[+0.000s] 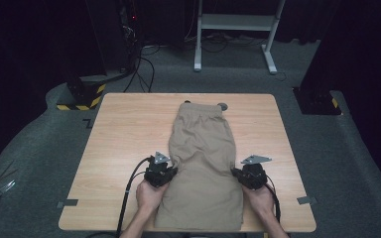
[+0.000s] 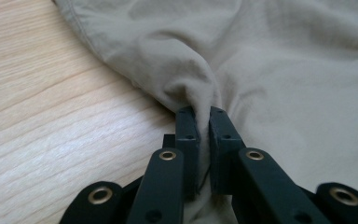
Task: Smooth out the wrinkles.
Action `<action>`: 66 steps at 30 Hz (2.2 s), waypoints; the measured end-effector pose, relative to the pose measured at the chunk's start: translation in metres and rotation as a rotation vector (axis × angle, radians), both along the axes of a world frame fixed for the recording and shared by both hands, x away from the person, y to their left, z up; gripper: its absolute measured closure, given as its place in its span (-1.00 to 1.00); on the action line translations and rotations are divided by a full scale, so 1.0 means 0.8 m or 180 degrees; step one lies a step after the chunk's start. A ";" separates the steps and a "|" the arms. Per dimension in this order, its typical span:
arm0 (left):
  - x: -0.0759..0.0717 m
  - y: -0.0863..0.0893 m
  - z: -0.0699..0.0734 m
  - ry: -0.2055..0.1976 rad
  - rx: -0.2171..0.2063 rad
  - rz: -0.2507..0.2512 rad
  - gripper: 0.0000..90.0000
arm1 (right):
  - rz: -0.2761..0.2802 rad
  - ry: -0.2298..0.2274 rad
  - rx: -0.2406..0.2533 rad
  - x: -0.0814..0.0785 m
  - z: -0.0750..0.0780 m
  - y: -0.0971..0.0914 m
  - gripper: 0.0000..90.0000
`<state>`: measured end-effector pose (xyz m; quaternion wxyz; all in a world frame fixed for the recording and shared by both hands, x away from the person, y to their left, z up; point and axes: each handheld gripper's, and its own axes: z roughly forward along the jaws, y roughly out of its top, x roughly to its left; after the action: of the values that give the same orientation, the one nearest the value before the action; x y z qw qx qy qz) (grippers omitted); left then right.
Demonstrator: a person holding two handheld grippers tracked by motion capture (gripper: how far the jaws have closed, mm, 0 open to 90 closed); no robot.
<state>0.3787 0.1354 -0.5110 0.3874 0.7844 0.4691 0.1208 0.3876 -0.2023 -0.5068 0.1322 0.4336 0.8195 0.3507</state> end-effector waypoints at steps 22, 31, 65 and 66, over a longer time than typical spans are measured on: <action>-0.008 0.006 0.038 -0.0127 -0.0259 -0.0046 0.87 | 0.0162 -0.0257 0.0119 -0.012 0.036 -0.011 0.95; -0.011 0.008 0.051 -0.0212 -0.0344 -0.0056 0.87 | 0.0196 -0.0344 0.0144 -0.013 0.047 -0.009 0.95; -0.014 0.012 0.093 -0.0445 -0.0466 -0.0083 0.87 | 0.0194 -0.0739 0.0203 -0.017 0.089 -0.022 0.94; -0.014 0.012 0.095 -0.0456 -0.0460 -0.0091 0.87 | 0.0186 -0.0737 0.0207 -0.018 0.091 -0.022 0.94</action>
<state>0.3674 0.1447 -0.4350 0.4772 0.7503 0.4365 0.1369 0.3734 -0.2201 -0.4342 0.2014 0.3703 0.7992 0.4285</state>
